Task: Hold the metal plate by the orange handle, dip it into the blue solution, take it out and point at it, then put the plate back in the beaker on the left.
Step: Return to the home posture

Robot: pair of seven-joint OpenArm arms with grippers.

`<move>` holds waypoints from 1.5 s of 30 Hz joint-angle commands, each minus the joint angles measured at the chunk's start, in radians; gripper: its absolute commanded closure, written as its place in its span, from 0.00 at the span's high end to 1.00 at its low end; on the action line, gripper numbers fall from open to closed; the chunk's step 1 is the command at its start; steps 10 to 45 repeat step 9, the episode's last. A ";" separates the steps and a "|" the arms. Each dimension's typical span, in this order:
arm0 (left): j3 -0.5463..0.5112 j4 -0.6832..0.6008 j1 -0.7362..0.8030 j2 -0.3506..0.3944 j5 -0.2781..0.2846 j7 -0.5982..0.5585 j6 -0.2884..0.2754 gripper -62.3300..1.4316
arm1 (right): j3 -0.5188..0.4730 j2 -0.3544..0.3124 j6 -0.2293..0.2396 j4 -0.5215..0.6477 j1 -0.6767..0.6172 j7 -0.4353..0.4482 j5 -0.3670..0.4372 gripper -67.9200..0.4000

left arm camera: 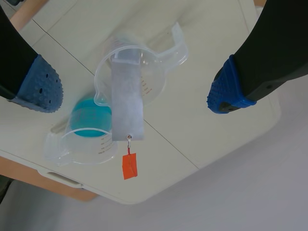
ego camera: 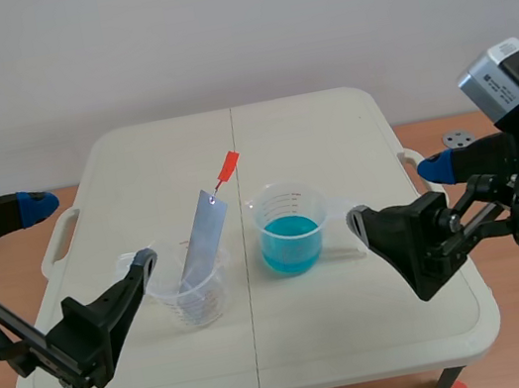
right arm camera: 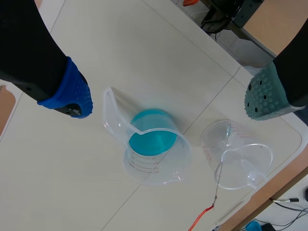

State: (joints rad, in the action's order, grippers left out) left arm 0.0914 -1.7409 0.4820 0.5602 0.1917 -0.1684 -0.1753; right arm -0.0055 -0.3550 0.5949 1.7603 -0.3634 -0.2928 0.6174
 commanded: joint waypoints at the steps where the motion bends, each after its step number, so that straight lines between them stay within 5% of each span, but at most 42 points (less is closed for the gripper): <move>1: -0.007 -0.022 -0.003 0.009 0.007 -0.019 0.006 1.00 | -0.004 -0.002 0.003 0.019 0.011 0.018 0.014 0.98; 45: -0.007 -0.068 -0.003 0.008 0.006 -0.014 0.006 1.00 | -0.004 -0.002 0.003 0.019 0.011 0.018 -0.012 0.98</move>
